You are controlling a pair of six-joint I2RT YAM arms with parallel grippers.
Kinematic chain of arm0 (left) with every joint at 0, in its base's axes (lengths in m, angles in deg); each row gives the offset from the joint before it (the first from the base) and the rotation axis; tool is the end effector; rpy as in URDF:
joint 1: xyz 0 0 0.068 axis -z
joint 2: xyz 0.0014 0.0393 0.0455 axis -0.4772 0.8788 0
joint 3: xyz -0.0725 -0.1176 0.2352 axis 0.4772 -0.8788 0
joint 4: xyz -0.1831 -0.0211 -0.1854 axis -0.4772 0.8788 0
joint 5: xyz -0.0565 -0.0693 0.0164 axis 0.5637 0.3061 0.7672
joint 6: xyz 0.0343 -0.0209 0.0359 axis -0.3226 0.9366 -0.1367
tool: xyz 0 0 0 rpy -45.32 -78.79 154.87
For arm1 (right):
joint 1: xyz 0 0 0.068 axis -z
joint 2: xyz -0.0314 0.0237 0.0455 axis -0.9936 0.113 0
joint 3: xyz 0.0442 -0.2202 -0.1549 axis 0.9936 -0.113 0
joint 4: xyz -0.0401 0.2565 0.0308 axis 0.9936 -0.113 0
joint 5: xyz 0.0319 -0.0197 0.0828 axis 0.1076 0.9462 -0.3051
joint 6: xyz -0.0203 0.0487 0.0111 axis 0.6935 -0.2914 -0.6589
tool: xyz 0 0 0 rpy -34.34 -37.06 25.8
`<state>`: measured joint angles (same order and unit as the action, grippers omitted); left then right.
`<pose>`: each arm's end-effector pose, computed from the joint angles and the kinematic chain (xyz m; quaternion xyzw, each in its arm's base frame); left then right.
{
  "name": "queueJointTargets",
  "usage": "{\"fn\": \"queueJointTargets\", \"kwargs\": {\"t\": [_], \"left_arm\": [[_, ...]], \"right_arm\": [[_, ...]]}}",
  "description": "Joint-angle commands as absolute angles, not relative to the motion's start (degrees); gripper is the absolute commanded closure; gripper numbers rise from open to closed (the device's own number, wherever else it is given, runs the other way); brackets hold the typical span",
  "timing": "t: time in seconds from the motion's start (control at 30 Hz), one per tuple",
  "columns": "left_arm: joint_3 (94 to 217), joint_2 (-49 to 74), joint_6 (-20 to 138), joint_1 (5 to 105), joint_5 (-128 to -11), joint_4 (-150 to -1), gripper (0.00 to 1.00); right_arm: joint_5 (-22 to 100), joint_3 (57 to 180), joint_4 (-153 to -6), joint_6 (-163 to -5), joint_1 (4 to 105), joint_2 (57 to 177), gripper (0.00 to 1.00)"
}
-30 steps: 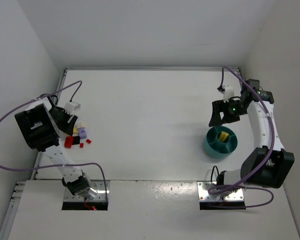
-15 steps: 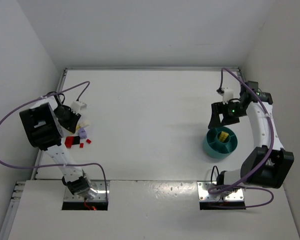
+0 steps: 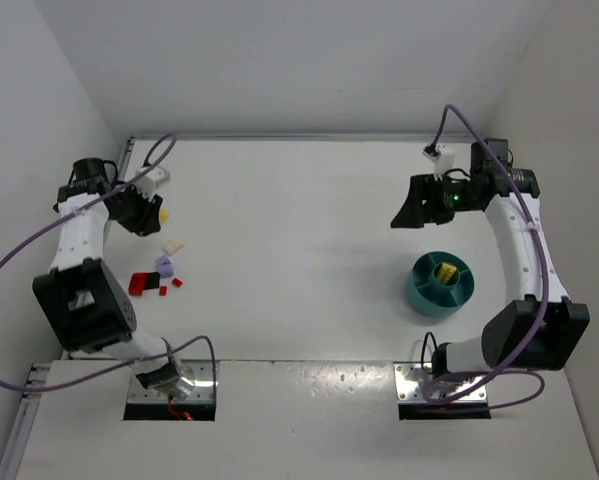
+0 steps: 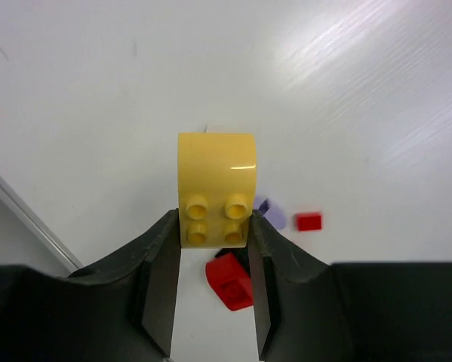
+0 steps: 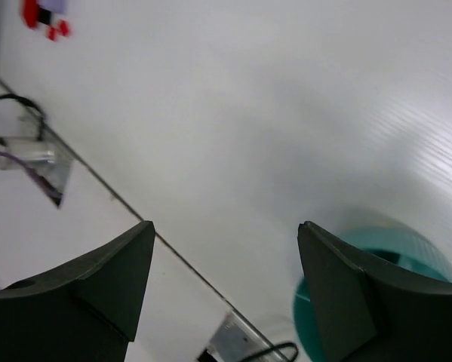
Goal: Sort the legos into containers by color
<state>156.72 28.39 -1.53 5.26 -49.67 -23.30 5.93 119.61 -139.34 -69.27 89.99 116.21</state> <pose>0.2978 0.1097 0.2604 0.2552 0.9192 -0.0847 0.2878 0.2692 -0.0074 0.3286 -0.0897 0.9132 0.3060 0.2538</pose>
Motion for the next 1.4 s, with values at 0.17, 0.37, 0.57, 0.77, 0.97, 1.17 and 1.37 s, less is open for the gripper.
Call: {"fn": "queueJointTargets", "kwargs": {"t": [0.17, 0.37, 0.57, 0.77, 0.97, 1.17, 1.37], "left_arm": [[158.7, 9.2, 15.6, 24.3, -32.2, -23.1, 0.78], [158.7, 7.9, 35.1, 44.0, -37.4, -35.3, 0.78], [162.5, 14.0, 40.2, 56.2, -45.2, -39.7, 0.78], [166.1, 20.7, 40.8, 61.0, -47.3, -39.7, 0.79], [167.4, 23.3, 40.8, 62.7, -48.5, -39.7, 0.79], [167.9, 23.3, 40.2, 63.9, -49.1, -39.7, 0.79], [167.4, 23.3, 40.2, 63.9, -48.6, -39.7, 0.79]], "right_arm": [[-16.0, 121.6, -127.4, -86.4, 86.6, 120.1, 0.23], [-16.0, 126.8, -126.4, -88.6, 82.4, 123.4, 0.23], [-16.5, 127.6, -125.0, -90.4, 77.3, 126.4, 0.23], [-15.2, 128.4, -124.0, -91.0, 72.0, 129.5, 0.23], [-14.0, 131.6, -124.5, -91.0, 68.6, 133.0, 0.23], [-14.0, 133.4, -124.5, -91.5, 65.9, 136.5, 0.23], [-15.7, 135.2, -124.5, -91.5, 64.7, 139.3, 0.27]]}}
